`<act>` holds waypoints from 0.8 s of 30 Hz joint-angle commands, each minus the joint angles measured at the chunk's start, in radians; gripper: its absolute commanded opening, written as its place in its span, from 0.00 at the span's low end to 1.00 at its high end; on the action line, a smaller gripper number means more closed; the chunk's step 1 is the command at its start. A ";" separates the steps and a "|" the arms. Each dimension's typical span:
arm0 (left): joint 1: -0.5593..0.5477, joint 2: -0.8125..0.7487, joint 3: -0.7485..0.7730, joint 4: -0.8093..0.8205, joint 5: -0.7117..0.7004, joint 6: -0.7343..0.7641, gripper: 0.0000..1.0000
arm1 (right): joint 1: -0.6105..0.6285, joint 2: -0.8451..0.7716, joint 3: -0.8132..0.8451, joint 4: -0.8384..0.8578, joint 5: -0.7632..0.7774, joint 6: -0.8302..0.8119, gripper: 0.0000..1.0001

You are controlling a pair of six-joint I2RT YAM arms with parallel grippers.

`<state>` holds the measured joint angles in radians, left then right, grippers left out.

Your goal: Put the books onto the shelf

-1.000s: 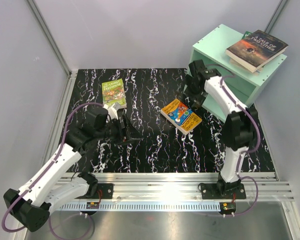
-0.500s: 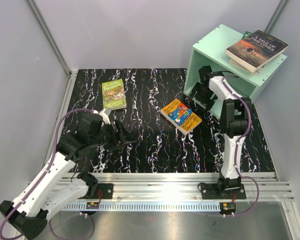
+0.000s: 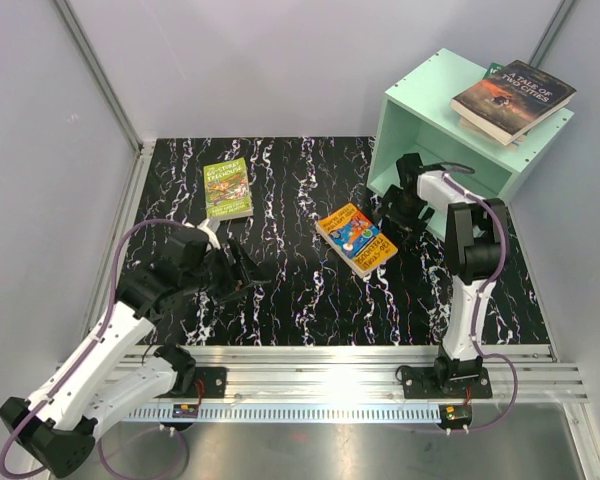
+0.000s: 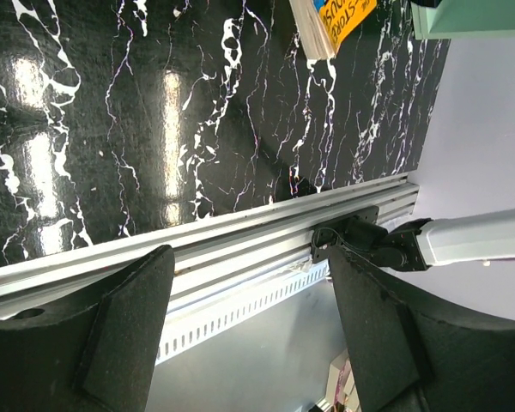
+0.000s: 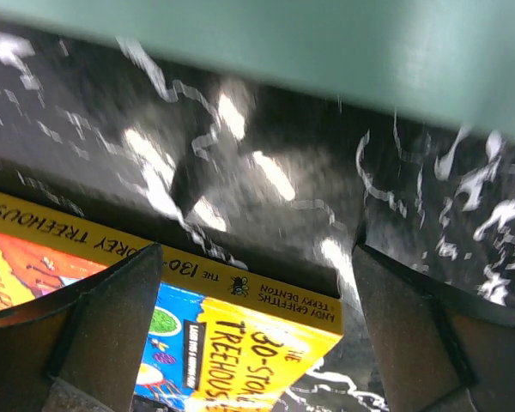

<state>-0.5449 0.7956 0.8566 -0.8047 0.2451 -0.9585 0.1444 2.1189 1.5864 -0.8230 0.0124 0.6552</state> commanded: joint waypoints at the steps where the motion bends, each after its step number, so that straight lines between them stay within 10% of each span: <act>1: 0.005 0.031 -0.013 0.076 -0.007 0.004 0.75 | 0.049 -0.045 -0.116 0.045 -0.095 0.037 0.98; 11: 0.019 0.267 -0.125 0.294 0.094 0.046 0.75 | 0.397 -0.223 -0.214 0.038 -0.215 0.158 0.99; 24: 0.143 0.492 -0.079 0.250 -0.042 0.240 0.69 | 0.368 -0.376 -0.423 0.251 -0.391 0.215 1.00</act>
<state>-0.4213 1.3304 0.7120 -0.5171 0.3008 -0.8021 0.4995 1.7672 1.2320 -0.6991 -0.2489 0.8131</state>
